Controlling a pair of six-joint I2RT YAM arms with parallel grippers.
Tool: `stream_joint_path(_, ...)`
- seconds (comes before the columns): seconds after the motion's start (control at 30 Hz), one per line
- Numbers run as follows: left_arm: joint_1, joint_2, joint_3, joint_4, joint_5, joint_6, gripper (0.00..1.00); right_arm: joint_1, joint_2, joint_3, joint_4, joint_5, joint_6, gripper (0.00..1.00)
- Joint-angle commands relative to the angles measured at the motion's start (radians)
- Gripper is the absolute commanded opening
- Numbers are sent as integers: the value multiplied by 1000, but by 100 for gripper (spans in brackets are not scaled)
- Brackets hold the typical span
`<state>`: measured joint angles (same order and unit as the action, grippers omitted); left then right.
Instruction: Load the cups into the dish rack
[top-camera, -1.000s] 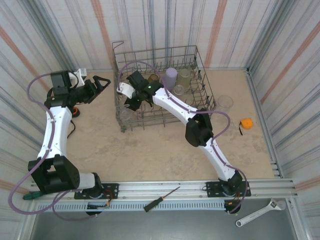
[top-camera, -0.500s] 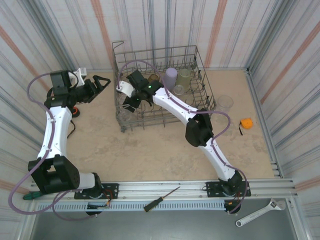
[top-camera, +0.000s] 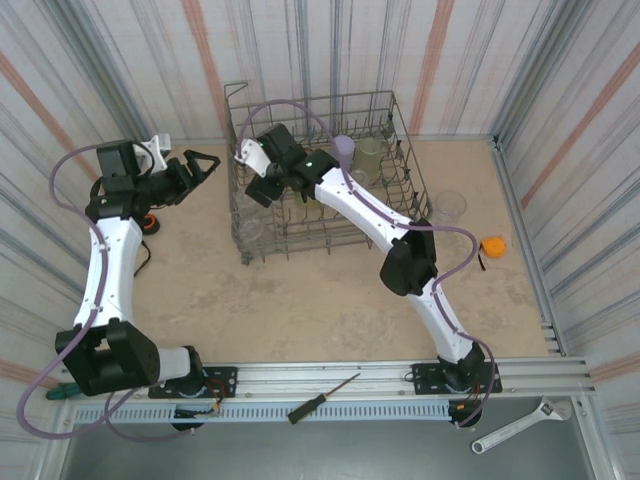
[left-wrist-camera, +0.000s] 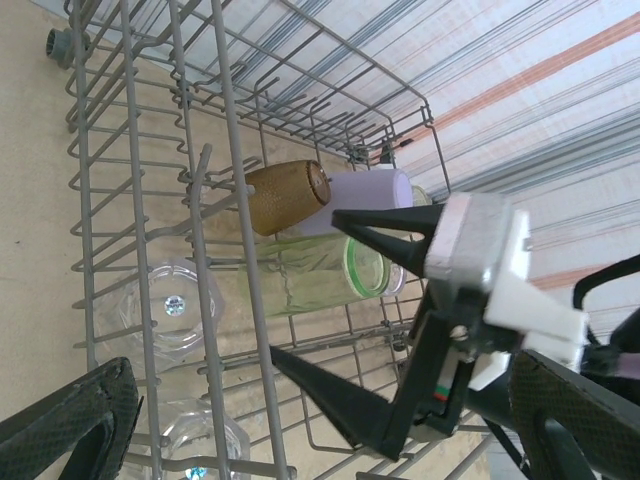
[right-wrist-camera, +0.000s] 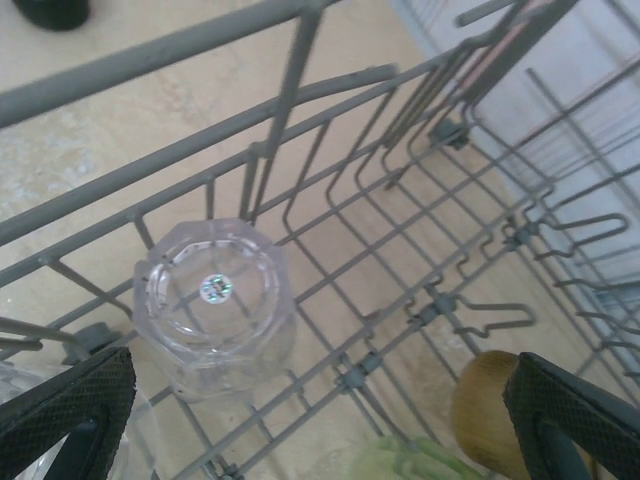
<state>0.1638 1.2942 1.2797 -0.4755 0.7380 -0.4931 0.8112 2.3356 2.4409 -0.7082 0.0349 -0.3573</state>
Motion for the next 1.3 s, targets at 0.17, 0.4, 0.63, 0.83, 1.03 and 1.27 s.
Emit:
stream_joint_path(0.17, 8, -53, -14, -48, 3, 33, 99, -94, -168, -49, -38, -19, 196, 99)
stream_joint_path(0.4, 8, -76, -38, -44, 9, 18, 99, -162, -371, -294, 69, -69, 258, 99)
stream_joint_path(0.63, 8, -104, -65, -28, 12, 19, 99, -210, -547, -460, 136, -26, 331, 99)
stream_joint_path(0.83, 8, -123, -74, -30, 0, 22, 99, -288, -663, -556, 121, 29, 417, 99)
stream_joint_path(1.03, 8, -149, -105, -19, -17, 25, 99, -434, -761, -694, 91, -4, 528, 99)
stream_joint_path(1.27, 8, -168, -120, -14, -39, 27, 99, -554, -859, -834, 97, -29, 548, 99)
